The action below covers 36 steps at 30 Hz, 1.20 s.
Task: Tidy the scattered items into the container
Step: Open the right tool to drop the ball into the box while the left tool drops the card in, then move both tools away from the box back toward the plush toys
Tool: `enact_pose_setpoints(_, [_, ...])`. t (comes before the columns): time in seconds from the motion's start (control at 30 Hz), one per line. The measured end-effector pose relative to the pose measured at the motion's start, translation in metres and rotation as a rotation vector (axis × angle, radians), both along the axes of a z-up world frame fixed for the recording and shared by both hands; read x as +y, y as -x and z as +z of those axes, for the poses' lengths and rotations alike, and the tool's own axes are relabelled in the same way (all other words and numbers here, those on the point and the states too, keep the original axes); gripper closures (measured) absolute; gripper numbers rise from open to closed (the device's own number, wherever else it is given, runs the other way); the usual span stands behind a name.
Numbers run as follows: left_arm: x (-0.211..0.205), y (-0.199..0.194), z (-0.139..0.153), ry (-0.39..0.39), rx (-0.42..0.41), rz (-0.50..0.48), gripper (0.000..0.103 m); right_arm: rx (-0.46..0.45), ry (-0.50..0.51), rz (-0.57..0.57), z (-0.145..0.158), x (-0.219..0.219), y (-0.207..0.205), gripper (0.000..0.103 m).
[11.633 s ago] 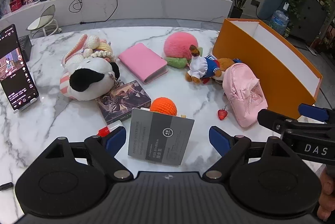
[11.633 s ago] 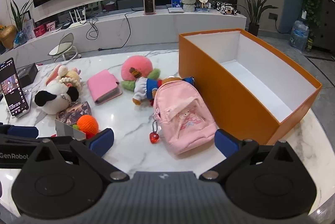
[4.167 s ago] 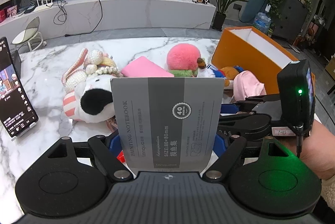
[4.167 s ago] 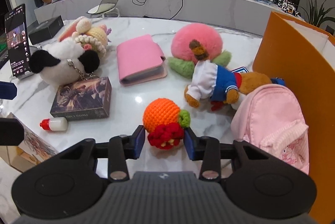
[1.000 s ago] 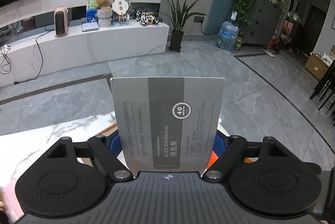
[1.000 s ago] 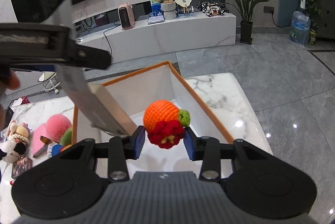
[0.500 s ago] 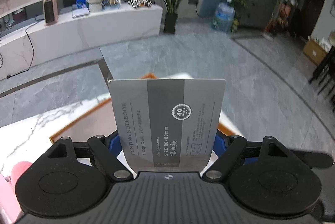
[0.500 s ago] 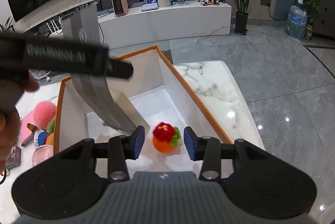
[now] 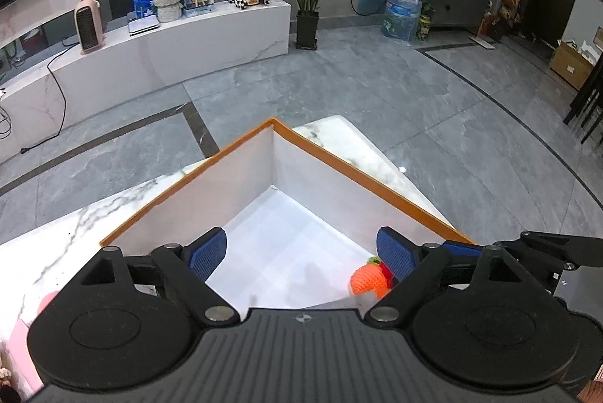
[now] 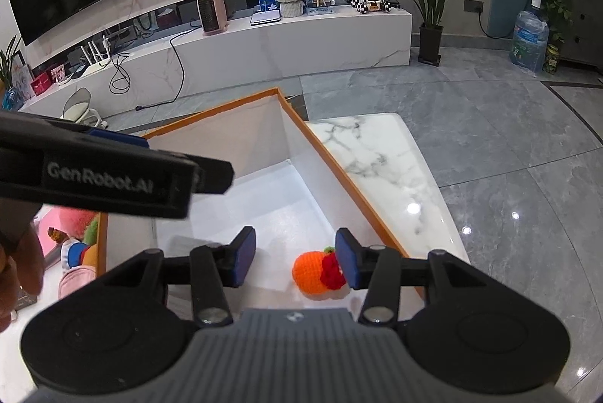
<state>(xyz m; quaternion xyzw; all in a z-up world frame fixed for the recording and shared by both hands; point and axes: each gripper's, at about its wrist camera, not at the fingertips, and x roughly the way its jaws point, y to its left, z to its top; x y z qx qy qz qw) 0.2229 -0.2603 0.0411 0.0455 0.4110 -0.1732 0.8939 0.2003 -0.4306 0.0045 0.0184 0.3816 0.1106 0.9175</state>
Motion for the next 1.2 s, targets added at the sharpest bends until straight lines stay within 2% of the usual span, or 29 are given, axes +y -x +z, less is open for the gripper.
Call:
enact_pose_setpoints(0.23, [0.009, 0.002, -0.001, -0.010, 0.005, 0.018, 0.000, -0.009, -0.007, -0.010, 0.001, -0.002, 0.000, 0.049])
enact_pose_setpoints(0.4, [0.021, 0.006, 0.005, 0.022, -0.008, 0.036, 0.000, -0.011, -0.007, -0.006, 0.002, 0.000, 0.001, 0.049])
enact_pose_setpoints(0.8, [0.074, 0.023, 0.029, 0.028, -0.046, 0.111, 0.000, -0.034, 0.009, 0.021, 0.009, 0.018, 0.005, 0.045])
enact_pose_setpoints(1.2, [0.129, 0.051, 0.047, 0.035, -0.070, 0.182, 0.000, -0.081, 0.056, 0.098, 0.028, 0.066, 0.024, 0.037])
